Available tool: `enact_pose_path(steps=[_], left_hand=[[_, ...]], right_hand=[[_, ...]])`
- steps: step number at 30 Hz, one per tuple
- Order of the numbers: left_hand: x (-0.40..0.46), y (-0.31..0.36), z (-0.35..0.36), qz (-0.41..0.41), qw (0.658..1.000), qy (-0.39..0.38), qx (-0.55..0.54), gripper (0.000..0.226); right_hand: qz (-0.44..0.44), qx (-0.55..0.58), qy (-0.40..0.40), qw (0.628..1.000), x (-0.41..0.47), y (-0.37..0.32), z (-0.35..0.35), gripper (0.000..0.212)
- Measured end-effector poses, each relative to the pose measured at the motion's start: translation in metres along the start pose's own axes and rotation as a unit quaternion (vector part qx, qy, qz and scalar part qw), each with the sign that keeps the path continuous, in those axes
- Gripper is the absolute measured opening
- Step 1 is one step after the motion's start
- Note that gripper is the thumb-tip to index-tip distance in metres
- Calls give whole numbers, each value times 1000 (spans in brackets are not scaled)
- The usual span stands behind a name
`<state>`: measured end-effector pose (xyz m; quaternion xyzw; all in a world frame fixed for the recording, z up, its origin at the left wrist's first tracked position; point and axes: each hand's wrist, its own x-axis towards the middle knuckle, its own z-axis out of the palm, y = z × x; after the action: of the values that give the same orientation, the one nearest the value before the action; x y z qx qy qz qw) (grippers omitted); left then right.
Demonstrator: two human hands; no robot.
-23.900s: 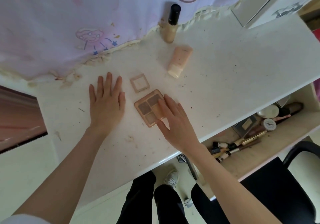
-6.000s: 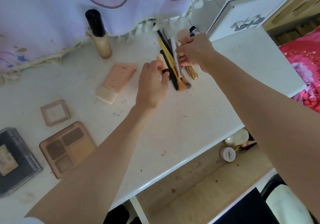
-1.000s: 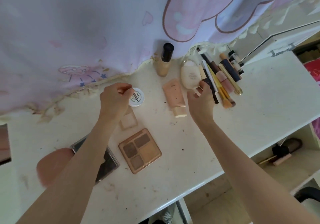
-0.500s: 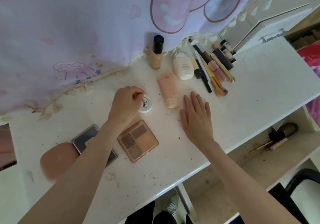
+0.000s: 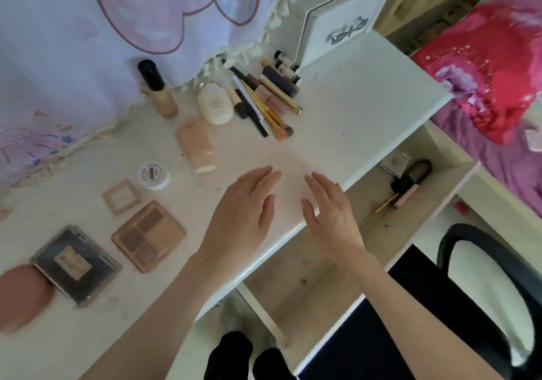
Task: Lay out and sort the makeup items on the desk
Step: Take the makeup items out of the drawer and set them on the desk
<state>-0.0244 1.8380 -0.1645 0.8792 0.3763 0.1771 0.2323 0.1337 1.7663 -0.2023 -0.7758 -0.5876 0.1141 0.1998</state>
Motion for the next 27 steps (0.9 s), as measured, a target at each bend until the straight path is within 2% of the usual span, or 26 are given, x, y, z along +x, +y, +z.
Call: enact_pose_path(steps=[4, 7, 13, 17, 22, 27], left_hand=[[-4, 55, 59, 36, 995, -79, -42, 41], [-6, 81, 108, 49, 987, -139, -56, 38], [24, 99, 200, -44, 965, -229, -120, 41], [63, 103, 256, -77, 954, -253, -141, 42], [104, 111, 306, -84, 952, -260, -139, 36], [130, 129, 329, -131, 948, -239, -161, 32]], right_hand=[[5, -21, 22, 1000, -27, 75, -25, 37], [29, -65, 3, 997, -38, 132, -38, 31], [52, -194, -103, 974, -2, 222, -55, 36], [71, -272, -167, 945, 34, 274, -58, 36], [101, -242, -224, 939, 72, 311, -46, 27], [96, -219, -242, 940, 90, 326, -36, 35]])
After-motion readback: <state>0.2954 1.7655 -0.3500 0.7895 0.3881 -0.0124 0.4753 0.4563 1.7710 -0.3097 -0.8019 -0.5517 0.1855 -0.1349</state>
